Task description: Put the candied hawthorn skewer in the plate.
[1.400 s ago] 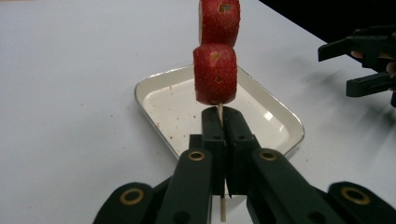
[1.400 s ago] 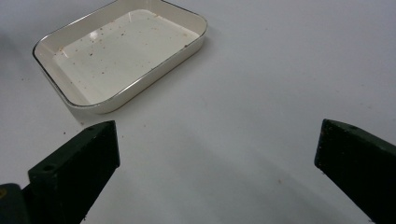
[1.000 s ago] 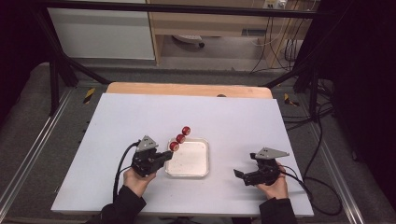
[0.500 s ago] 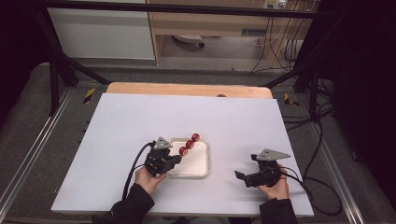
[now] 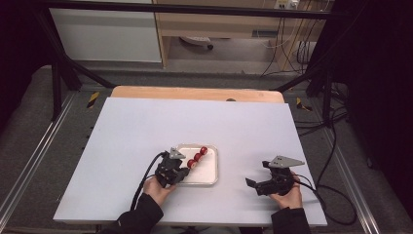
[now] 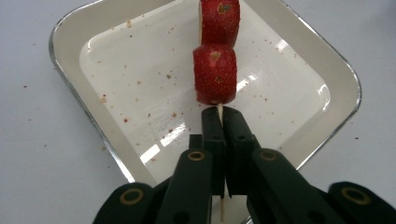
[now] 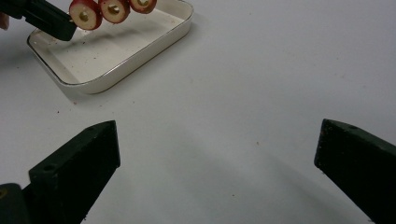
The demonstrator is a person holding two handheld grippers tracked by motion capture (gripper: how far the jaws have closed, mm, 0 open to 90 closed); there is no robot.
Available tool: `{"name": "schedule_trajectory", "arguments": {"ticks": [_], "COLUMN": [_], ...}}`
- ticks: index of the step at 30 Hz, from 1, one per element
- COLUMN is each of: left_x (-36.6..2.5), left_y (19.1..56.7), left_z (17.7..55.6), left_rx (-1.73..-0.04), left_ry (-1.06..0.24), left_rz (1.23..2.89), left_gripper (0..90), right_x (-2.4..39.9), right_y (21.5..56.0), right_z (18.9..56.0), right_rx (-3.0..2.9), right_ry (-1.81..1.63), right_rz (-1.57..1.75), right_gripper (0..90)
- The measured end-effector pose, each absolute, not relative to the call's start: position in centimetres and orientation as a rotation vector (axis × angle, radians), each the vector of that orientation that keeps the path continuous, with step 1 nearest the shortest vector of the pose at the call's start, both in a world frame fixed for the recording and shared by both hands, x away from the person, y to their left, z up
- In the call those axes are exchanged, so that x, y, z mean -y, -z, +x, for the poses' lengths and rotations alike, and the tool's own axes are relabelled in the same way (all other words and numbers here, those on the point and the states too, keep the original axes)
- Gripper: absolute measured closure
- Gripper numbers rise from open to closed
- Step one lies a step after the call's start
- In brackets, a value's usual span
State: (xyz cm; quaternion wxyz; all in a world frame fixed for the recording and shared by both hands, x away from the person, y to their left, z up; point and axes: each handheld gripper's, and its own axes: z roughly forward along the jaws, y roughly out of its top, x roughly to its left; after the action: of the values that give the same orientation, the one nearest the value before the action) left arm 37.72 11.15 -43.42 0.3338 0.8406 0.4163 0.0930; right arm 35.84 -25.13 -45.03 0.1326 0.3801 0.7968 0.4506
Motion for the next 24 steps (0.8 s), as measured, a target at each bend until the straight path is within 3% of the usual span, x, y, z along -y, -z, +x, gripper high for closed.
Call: {"name": "schedule_trajectory", "arguments": {"ticks": [15, 20, 24], "left_x": [-10.9, -11.3, -12.2], "left_y": [43.9, 43.8, 43.4], "left_z": [37.6, 37.6, 37.7], "left_rx": [-1.092, -1.058, -1.013], "left_ry": [-0.287, -0.302, -0.278], "left_rz": [2.202, 2.206, 2.182], "left_gripper": [87.5, 76.6, 58.2], "right_x": [25.0, 25.0, 25.0], "right_y": [45.1, 45.1, 45.2], "right_z": [35.9, 35.8, 35.9], "right_rx": [-2.317, -2.316, -2.316], "right_ry": [-1.304, -1.309, -1.31], "right_rz": [1.104, 1.107, 1.107], "right_gripper": [0.9, 1.0, 0.9]}}
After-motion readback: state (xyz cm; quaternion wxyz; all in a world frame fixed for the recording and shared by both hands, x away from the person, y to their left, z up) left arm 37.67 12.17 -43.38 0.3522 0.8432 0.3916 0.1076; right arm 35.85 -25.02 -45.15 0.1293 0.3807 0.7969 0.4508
